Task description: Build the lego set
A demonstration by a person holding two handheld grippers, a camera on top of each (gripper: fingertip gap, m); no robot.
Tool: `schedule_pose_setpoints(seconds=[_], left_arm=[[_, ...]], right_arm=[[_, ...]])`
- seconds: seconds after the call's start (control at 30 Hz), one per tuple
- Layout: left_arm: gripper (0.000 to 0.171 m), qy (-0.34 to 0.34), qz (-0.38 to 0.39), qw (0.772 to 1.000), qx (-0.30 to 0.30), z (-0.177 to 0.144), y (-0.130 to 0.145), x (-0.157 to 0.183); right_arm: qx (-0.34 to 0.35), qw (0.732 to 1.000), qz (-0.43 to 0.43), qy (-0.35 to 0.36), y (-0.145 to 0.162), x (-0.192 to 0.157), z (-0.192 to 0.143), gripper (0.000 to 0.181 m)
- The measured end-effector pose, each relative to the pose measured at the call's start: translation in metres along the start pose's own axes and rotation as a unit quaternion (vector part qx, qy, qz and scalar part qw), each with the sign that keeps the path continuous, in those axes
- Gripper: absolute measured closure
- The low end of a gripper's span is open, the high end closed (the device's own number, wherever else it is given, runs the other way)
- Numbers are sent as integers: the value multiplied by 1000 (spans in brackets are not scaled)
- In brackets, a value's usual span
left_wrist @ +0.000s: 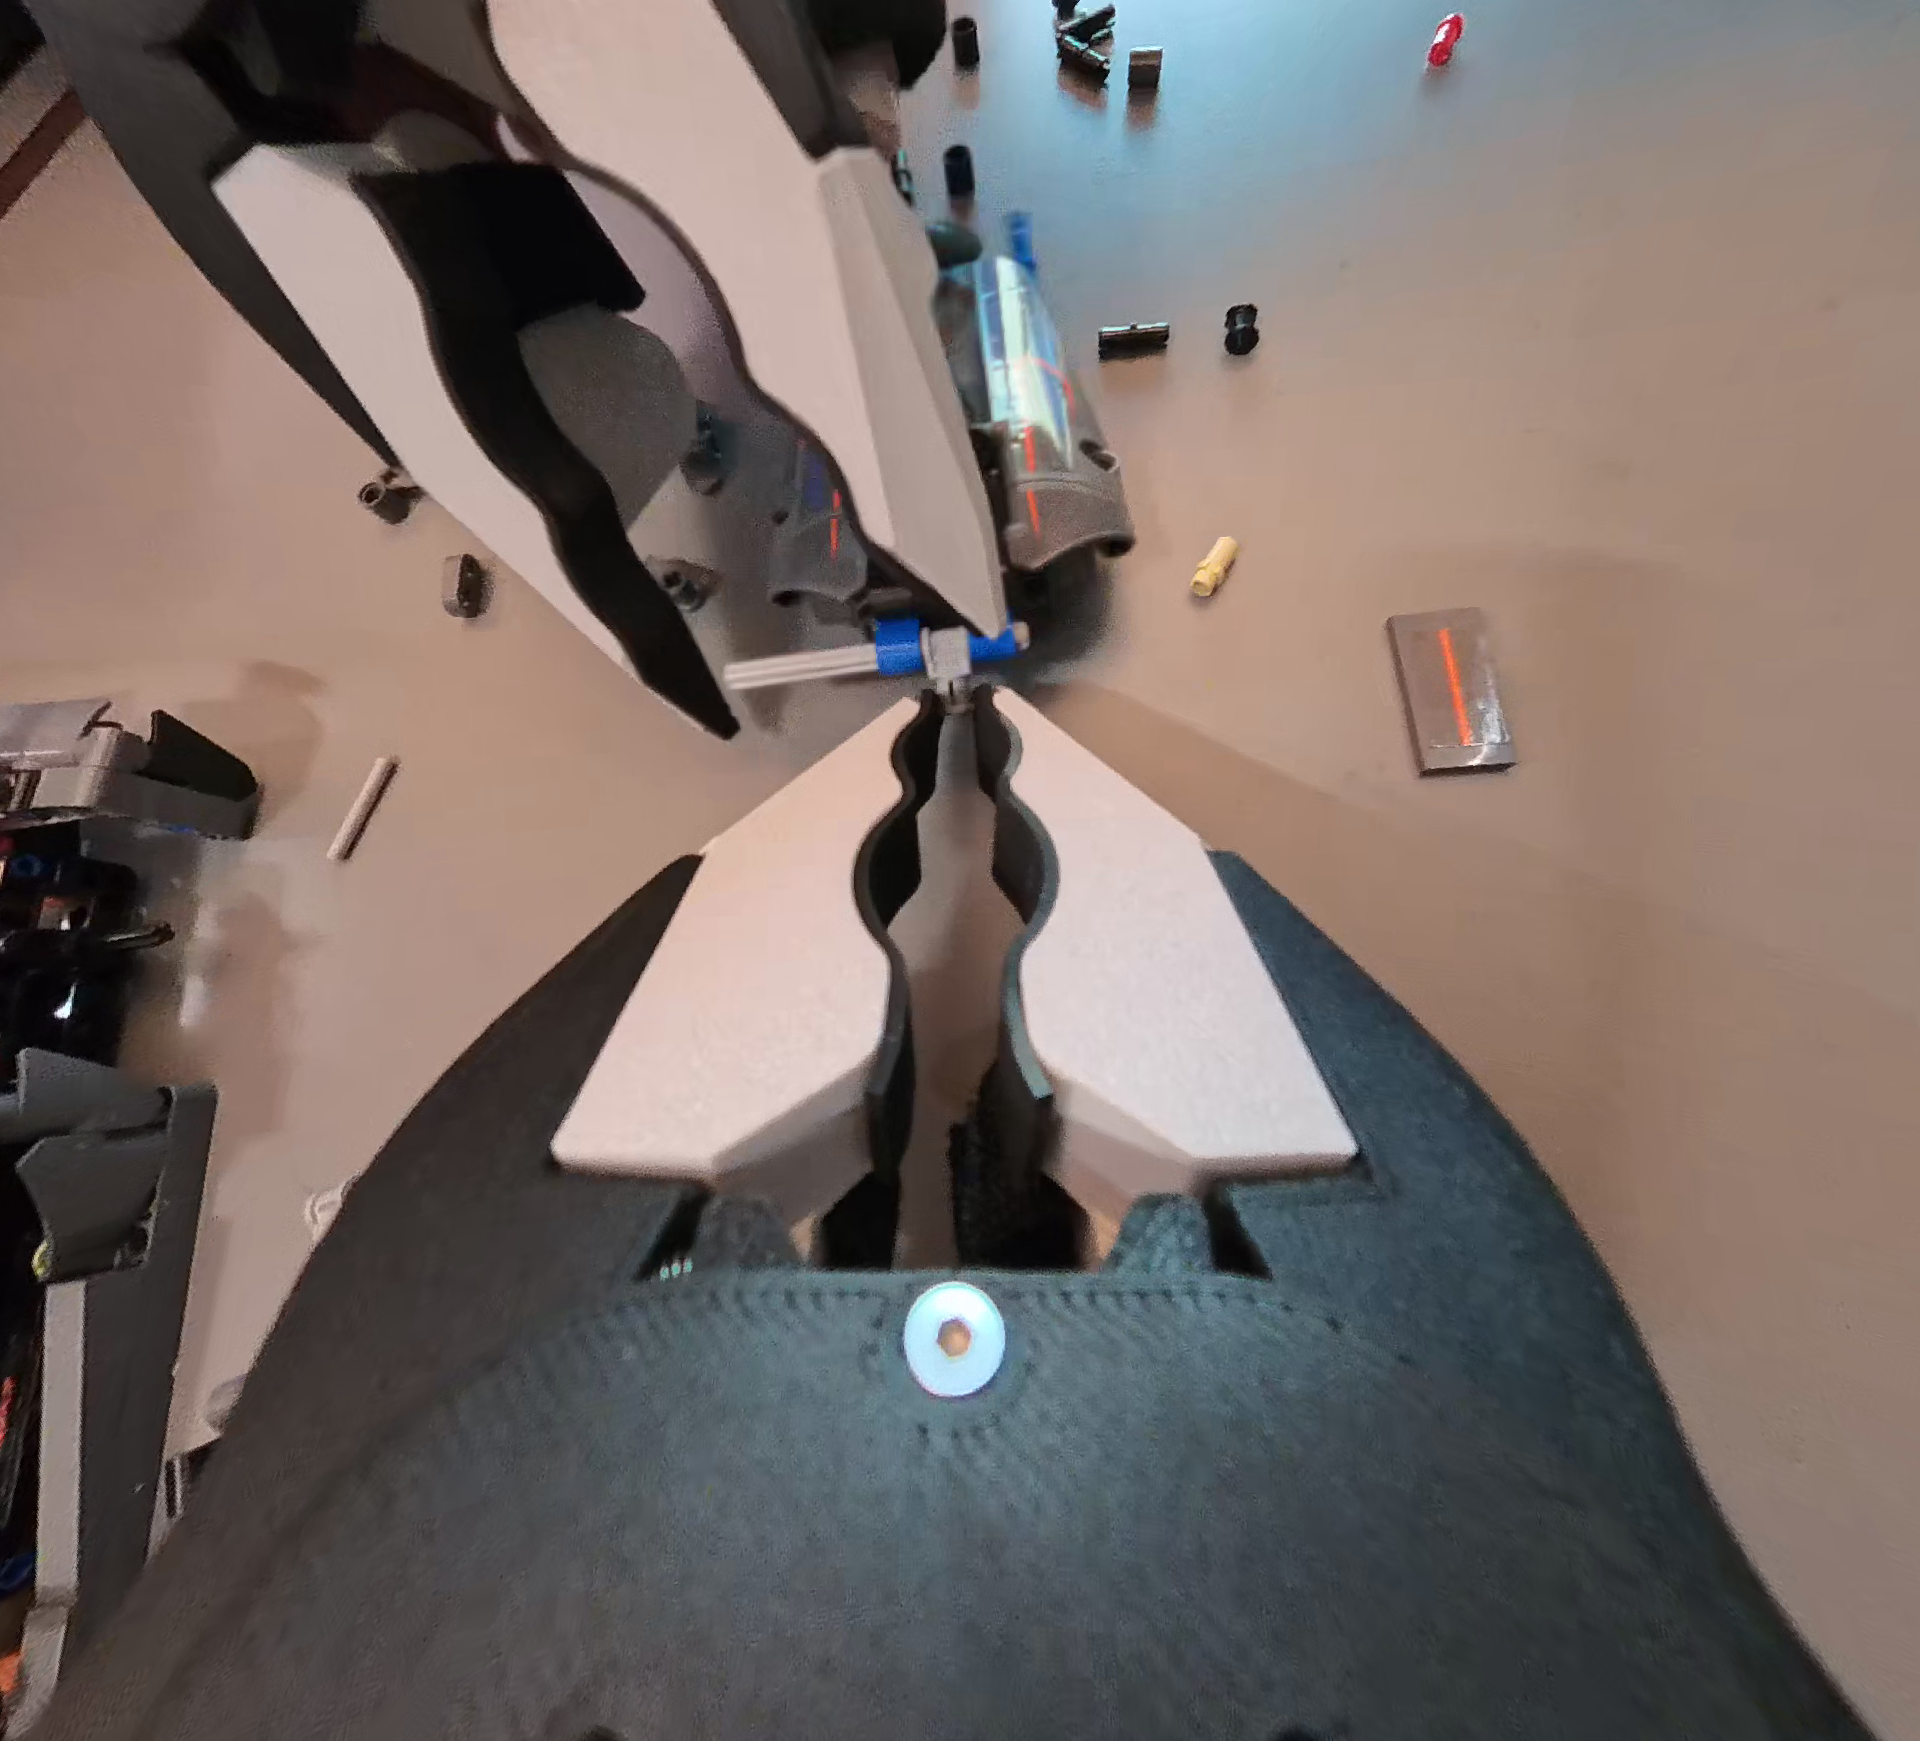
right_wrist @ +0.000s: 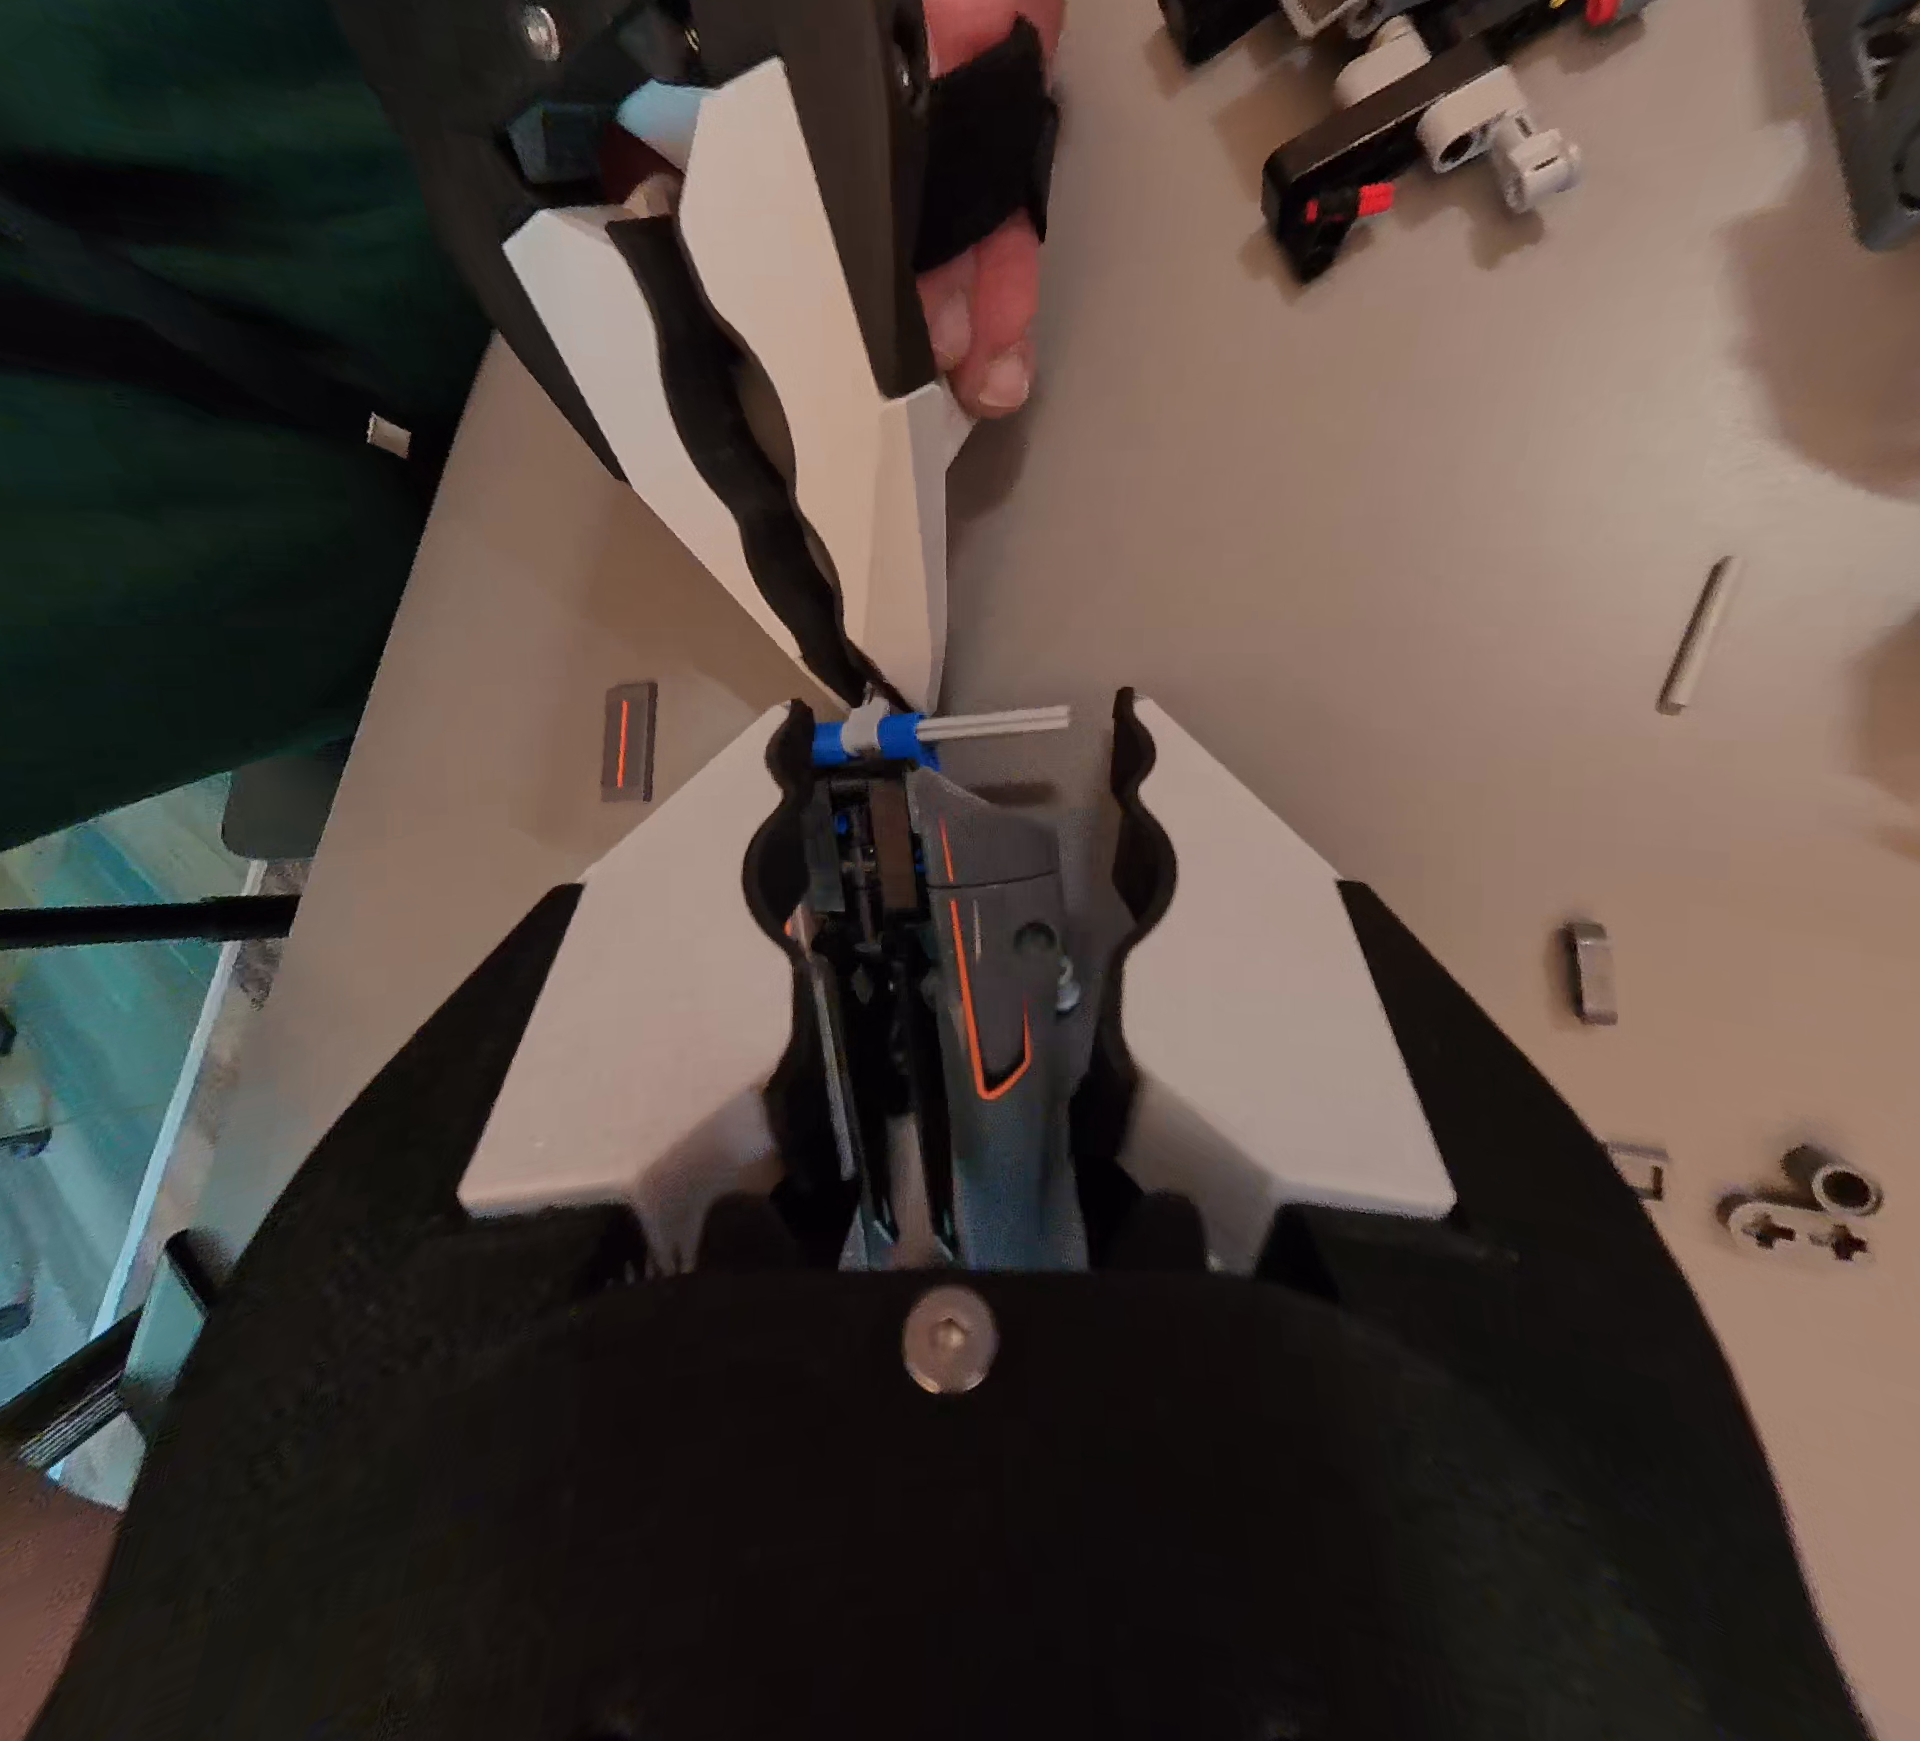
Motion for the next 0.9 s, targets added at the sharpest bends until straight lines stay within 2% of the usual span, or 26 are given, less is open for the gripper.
schedule_pose_setpoints(seconds=[0.1,0.23,0.3,0.37,0.47,0.53,0.73,0.9], left_arm=[[160,0,-3,1000,20,-5,-3,0],[139,-13,-10,999,28,-14,0,-3],[123,-22,-6,1000,15,-17,5,-10],[99,-23,-8,1000,-9,-15,8,-18],[92,-13,8,1000,-13,-10,4,-22],[92,-3,17,1000,-19,-3,2,-23],[116,15,11,1000,-16,7,0,-18],[124,6,25,999,-21,7,1,-17]], right_arm=[[5,1000,-6,22,-1,-4,-7,122],[19,997,2,72,1,-14,-19,121],[19,994,5,107,8,-20,-24,122],[23,991,16,132,18,-24,-25,121],[40,987,21,155,27,-30,-20,112],[32,984,21,172,34,-31,-15,104],[44,980,1,195,35,-31,-6,108],[60,981,6,186,36,-31,-5,109]])
Point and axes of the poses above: each gripper's, where its closed fingertips meet, z out along the fingers, y out of its underside, x = y × z across the jaws, the point moved 5 cm from there along -z, back along the fingers, and after that the axes turned 6 degrees about x, right-handed, at the moved point
